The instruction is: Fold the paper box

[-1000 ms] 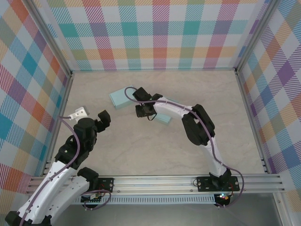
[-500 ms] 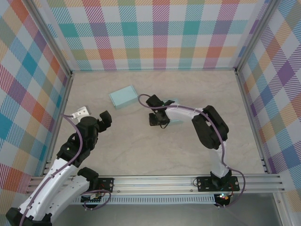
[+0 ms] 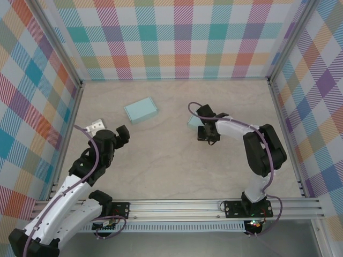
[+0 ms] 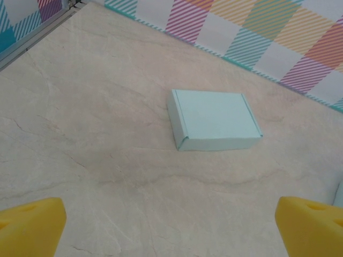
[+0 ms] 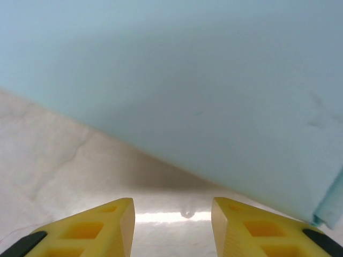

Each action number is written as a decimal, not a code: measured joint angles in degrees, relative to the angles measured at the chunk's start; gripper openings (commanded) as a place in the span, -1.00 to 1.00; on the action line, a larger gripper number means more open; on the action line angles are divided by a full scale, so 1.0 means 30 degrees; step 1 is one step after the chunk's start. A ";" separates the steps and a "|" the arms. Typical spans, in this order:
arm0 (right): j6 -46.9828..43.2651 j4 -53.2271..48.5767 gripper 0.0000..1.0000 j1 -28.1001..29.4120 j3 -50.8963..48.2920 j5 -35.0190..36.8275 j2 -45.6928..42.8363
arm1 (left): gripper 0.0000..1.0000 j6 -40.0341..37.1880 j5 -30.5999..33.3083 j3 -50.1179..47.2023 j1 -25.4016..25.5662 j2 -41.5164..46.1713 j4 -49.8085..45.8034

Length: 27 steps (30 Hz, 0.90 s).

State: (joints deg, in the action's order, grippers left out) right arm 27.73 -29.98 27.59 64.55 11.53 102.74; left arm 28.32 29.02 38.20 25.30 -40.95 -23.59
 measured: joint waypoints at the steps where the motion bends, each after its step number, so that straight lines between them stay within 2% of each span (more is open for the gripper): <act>1: -0.0124 -0.0022 -0.14 -0.0291 0.0000 0.0117 0.0000 | 1.00 -0.0095 0.0000 0.0000 0.0000 -0.0240 0.0015; 8: -0.1049 0.0080 -0.10 -0.1858 0.0488 0.0809 0.0342 | 1.00 -0.0707 -0.0073 0.0044 0.0000 -0.2047 0.0277; 16: -0.1945 0.0488 -0.06 -0.2674 0.1158 0.1384 0.1137 | 1.00 -0.1814 0.0386 0.0393 -0.0029 -0.3657 0.0437; 19: -0.2055 0.0743 0.15 -0.2681 0.0845 0.1523 0.0612 | 1.00 -0.2499 0.0801 0.0401 -0.0182 -0.3854 0.0576; 23: -0.2317 0.1552 0.42 -0.2681 -0.1588 0.1989 -0.2659 | 1.00 -0.3942 0.0852 -0.0189 -0.0867 -0.3759 0.2251; 25: -0.2441 0.2055 0.66 -0.2696 -0.2929 0.2382 -0.4663 | 1.00 -0.4590 0.0787 -0.0874 -0.1406 -0.3679 0.3264; 27: -0.2579 0.2878 1.00 -0.2732 -0.4357 0.2914 -0.6688 | 1.00 -0.5238 0.0692 -0.1909 -0.1989 -0.3555 0.4561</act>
State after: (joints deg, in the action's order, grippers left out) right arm 19.99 -21.34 19.40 51.48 20.27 82.67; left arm 12.60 31.09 32.47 19.33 -51.62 -9.91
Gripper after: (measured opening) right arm 0.859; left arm 0.997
